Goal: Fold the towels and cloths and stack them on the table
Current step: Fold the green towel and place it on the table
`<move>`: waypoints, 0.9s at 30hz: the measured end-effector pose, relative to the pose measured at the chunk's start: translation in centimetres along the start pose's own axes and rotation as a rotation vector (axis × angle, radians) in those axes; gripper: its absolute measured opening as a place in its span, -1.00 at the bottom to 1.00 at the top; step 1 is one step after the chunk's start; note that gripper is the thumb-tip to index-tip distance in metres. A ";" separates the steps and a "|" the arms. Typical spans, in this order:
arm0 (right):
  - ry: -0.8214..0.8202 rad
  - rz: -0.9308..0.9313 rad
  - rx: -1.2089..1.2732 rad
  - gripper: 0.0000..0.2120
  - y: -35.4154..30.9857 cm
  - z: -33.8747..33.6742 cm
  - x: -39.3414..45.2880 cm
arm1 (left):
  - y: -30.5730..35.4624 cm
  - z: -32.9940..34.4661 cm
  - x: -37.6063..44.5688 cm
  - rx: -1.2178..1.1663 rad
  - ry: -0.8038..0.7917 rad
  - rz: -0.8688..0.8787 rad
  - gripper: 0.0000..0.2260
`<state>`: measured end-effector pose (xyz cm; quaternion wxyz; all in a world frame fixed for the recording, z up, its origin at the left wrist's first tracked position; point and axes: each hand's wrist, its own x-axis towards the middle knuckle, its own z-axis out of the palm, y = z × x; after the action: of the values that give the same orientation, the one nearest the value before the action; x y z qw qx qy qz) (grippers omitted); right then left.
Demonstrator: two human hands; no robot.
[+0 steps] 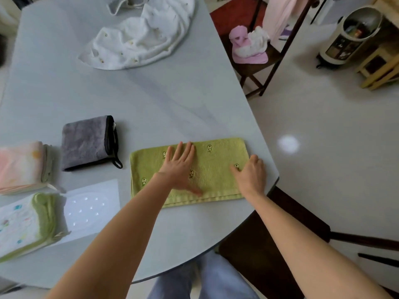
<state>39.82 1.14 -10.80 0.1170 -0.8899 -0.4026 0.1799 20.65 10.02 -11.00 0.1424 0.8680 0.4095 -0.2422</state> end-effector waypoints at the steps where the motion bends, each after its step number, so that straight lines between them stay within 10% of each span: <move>1: -0.034 0.041 0.004 -0.46 -0.1 -0.2 0.1 | 0.3 -0.3 0.1 0.006 -0.028 -0.004 0.36; 8: -0.203 0.158 0.180 -0.63 0.0 -1.5 1.9 | 1.6 -1.2 0.4 0.065 -0.095 -0.012 0.44; 23: -0.018 -0.017 0.301 -0.77 -0.7 -4.0 1.4 | 3.2 -1.7 2.2 0.015 -0.149 -0.057 0.47; 27: -0.008 -0.092 0.302 -0.78 -2.5 -5.7 0.4 | 2.1 -1.6 0.6 -0.448 0.005 0.055 0.20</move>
<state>40.75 2.67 -4.87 0.2559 -0.8420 -0.4118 0.2366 23.13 9.82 -9.92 0.3371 0.8262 0.4295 -0.1391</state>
